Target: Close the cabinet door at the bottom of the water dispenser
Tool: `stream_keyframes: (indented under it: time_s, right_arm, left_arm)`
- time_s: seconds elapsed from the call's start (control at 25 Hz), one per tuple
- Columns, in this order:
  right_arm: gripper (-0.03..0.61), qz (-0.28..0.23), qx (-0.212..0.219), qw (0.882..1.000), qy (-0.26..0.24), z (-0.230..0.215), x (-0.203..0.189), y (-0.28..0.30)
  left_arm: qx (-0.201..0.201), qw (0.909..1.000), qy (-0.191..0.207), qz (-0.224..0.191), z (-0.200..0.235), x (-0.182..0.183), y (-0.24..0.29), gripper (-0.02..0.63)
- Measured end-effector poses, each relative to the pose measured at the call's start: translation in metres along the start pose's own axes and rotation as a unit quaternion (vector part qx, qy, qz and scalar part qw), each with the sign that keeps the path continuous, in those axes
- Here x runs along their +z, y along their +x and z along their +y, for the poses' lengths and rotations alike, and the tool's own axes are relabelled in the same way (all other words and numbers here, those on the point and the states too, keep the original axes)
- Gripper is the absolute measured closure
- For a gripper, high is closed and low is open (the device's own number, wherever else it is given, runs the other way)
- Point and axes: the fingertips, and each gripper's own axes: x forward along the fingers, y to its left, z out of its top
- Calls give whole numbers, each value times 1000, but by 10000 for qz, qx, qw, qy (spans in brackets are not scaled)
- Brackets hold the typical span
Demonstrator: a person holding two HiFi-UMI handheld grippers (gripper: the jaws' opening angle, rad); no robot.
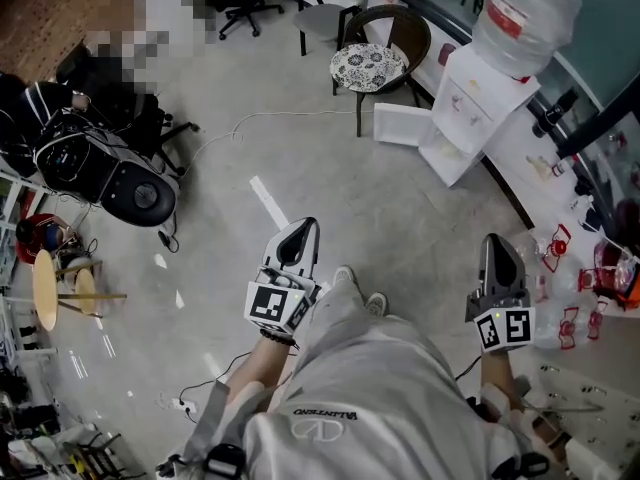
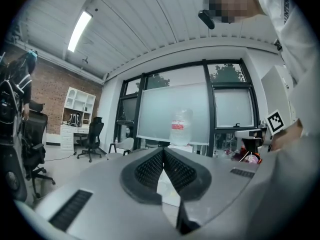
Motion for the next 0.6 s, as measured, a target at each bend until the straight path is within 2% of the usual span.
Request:
stream_keyframes:
  time_s: [0.32, 0.6]
  right_arm:
    - [561, -41, -92, 9999, 69, -11, -4, 19]
    - [561, -14, -185, 9998, 2, -16, -1, 58]
  left_arm:
    - [-21, 10000, -5, 11, 10, 4, 23, 606]
    - [-92, 9999, -49, -54, 41, 4, 62, 606]
